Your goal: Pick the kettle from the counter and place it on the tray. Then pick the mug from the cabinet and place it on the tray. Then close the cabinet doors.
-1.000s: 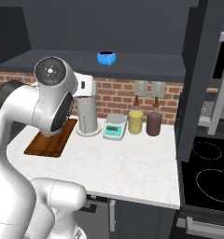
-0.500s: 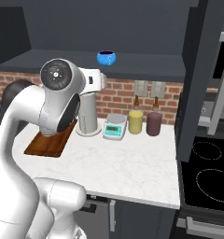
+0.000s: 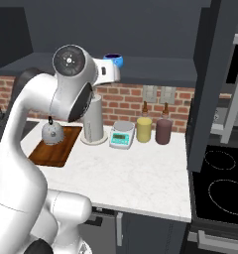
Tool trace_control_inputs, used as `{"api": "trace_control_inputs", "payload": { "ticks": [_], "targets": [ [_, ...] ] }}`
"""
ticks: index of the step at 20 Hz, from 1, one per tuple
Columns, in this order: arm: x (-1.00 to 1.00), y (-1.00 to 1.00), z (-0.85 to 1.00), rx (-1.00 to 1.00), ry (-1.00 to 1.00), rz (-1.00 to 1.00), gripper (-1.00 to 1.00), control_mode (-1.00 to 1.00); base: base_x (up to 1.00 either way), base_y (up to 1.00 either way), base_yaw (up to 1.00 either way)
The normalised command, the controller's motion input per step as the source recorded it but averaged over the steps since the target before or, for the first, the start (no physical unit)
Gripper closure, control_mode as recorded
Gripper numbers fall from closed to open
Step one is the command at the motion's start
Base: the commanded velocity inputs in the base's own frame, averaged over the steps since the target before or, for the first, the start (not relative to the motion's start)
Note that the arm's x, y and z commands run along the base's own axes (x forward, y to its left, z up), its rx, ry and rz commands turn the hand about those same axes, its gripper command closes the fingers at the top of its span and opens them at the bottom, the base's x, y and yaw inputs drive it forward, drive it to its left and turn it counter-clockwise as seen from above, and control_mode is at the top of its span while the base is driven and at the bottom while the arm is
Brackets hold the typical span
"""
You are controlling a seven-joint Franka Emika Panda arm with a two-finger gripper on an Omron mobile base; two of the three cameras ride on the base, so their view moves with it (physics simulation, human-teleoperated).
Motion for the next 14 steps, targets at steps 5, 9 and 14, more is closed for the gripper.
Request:
{"api": "trace_control_inputs", "payload": {
  "ticks": [5, 9, 14],
  "targets": [
    [0.48, -0.15, 0.18, 0.07, 0.11, 0.0, -1.0, -1.0, 0.0, 0.0, 0.0],
    [0.54, -0.09, 0.01, 0.08, 0.12, 0.0, -1.0, -1.0, 0.0, 0.0, 0.0],
    [0.43, -0.03, -0.04, 0.14, 0.05, 0.0, -1.0, -1.0, 0.0, 0.0, 0.0]
  ]
}}
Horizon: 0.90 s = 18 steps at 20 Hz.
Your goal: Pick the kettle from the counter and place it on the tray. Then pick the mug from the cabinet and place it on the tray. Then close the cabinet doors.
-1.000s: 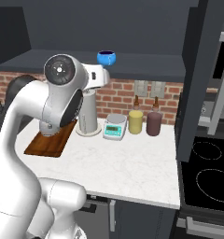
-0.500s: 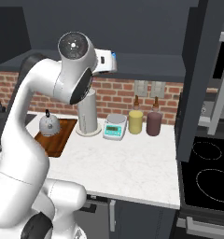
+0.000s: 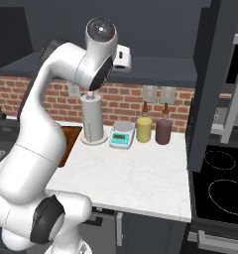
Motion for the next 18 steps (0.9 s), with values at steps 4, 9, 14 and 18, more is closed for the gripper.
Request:
{"api": "trace_control_inputs", "payload": {
  "ticks": [4, 9, 14, 18],
  "targets": [
    [0.34, -0.02, -0.15, 0.12, 0.0, 0.0, -1.0, -1.0, 0.0, 0.0, 0.0],
    [0.32, -0.08, -0.09, 0.04, 0.0, 0.0, -1.0, -1.0, 0.0, 0.0, 0.0],
    [0.35, 0.0, -0.13, 0.0, 0.0, 0.0, -1.0, -1.0, 0.0, 0.0, 0.0],
    [0.44, -0.01, -0.07, 0.0, 0.0, 0.0, -1.0, -1.0, 0.0, 0.0, 0.0]
  ]
}}
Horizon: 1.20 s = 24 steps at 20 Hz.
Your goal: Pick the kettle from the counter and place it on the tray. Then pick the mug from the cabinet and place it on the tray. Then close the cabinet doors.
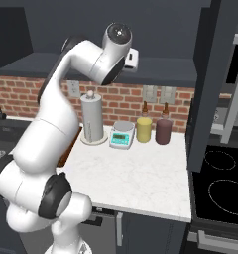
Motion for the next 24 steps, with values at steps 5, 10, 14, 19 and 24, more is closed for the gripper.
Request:
{"api": "trace_control_inputs", "payload": {
  "ticks": [5, 10, 14, 19, 24],
  "targets": [
    [0.45, -0.14, 0.0, 0.01, 0.0, 0.0, -1.0, -1.0, 0.0, 0.0, 0.0],
    [0.29, -0.09, -0.03, 0.0, 0.0, 0.0, -1.0, -1.0, 0.0, 0.0, 0.0],
    [0.25, -0.02, -0.06, 0.01, 0.0, 0.0, -1.0, -1.0, 0.0, 0.0, 0.0],
    [0.32, 0.0, -0.06, 0.02, 0.0, 0.0, -1.0, -1.0, 0.0, 0.0, 0.0],
    [0.14, 0.0, -0.04, 0.02, 0.0, 0.0, -1.0, -1.0, 0.0, 0.0, 0.0]
  ]
}}
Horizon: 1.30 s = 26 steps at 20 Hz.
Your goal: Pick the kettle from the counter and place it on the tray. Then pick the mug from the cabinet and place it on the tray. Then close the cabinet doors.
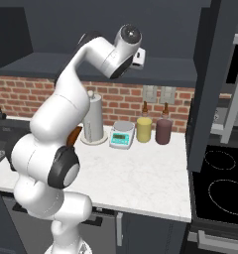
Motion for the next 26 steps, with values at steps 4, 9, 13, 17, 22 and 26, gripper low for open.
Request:
{"api": "trace_control_inputs", "payload": {
  "ticks": [4, 9, 13, 17, 22, 26],
  "targets": [
    [0.05, 0.0, -0.02, 0.01, 0.0, 0.0, -1.0, -1.0, 0.0, 0.0, 0.0],
    [0.21, 0.0, -0.09, 0.0, 0.0, 0.0, -1.0, -1.0, 0.0, 0.0, 0.0],
    [0.2, 0.0, -0.09, 0.0, 0.0, 0.01, -1.0, -1.0, 0.0, 0.0, 0.0],
    [0.1, -0.02, -0.01, 0.0, 0.0, 0.02, -1.0, -1.0, 0.0, 0.0, 0.0],
    [0.03, -0.01, 0.0, 0.0, -0.02, 0.02, -1.0, -1.0, 0.0, 0.0, 0.0],
    [0.0, 0.0, 0.0, 0.0, -0.06, 0.01, -1.0, -1.0, 0.0, 0.0, 0.0]
  ]
}}
